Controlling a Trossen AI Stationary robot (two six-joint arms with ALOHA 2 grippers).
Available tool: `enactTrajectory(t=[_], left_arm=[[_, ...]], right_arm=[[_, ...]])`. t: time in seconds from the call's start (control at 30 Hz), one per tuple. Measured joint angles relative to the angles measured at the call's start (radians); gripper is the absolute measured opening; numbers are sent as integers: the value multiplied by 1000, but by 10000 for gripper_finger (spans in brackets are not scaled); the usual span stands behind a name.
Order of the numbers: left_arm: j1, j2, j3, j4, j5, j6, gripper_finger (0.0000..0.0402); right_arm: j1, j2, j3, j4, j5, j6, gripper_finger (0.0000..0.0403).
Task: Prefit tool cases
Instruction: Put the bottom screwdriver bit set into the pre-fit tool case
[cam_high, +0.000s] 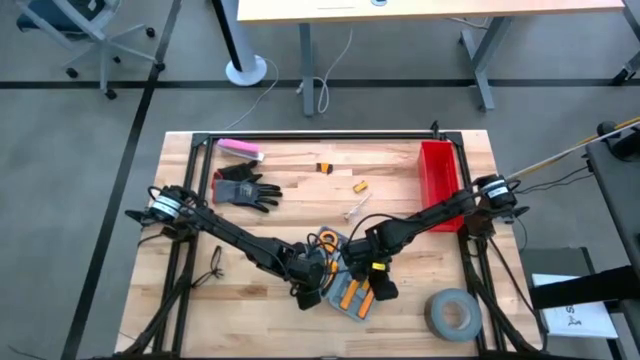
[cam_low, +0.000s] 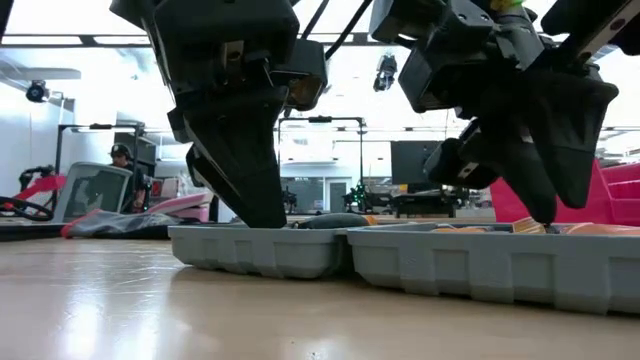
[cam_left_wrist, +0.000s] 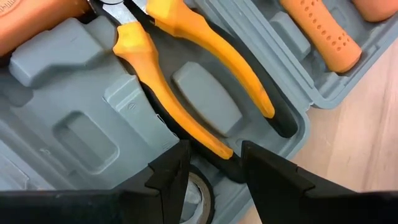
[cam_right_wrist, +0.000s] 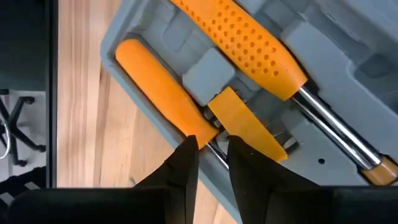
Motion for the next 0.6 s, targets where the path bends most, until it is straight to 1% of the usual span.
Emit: enactTrajectory(t=[0.17, 0.33, 0.53, 0.6], left_arm=[[1, 0, 0, -3, 0, 0, 153], [2, 0, 0, -17, -3, -3, 153], [2, 0, 0, -11, -4, -4, 153], [2, 0, 0, -11, -4, -5, 153]], right_arm=[[18, 0, 0, 1, -34, 1, 66], [39, 0, 0, 5, -33, 1, 56], [37, 6, -4, 64, -18, -14, 54], [37, 6, -13, 77, 27, -31, 57]])
